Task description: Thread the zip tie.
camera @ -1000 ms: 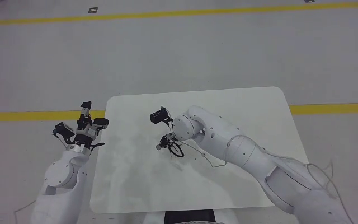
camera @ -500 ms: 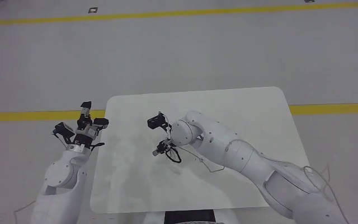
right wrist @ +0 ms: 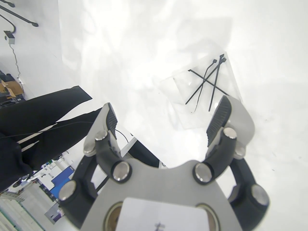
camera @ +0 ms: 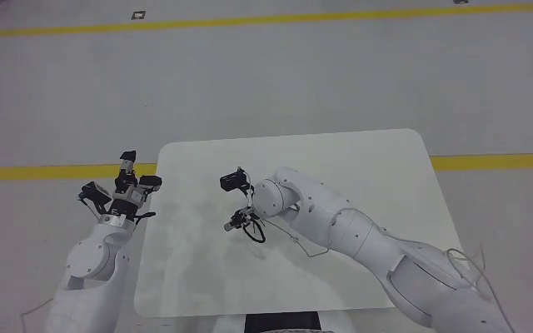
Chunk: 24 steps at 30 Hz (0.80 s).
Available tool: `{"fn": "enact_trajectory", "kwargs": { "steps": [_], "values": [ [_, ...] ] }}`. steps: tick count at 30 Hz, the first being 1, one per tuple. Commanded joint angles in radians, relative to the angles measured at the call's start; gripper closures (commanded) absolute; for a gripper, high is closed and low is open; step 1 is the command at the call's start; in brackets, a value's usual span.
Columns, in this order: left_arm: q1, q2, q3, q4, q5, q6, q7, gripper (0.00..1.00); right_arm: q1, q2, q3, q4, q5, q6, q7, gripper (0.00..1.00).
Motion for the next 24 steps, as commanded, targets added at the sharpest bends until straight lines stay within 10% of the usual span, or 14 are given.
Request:
{"fn": "enact_trajectory", "kwargs": {
  "steps": [1, 24],
  "values": [
    [0.0, 0.0, 0.0, 0.0, 0.0, 0.0, 0.0, 0.0, 0.0, 0.0, 0.0, 0.0, 0.0, 0.0, 0.0, 0.0],
    [0.0, 0.0, 0.0, 0.0, 0.0, 0.0, 0.0, 0.0, -0.011, -0.028, -0.023, 0.035, -0.085, 0.052, -0.057, 0.0]
  ]
}}
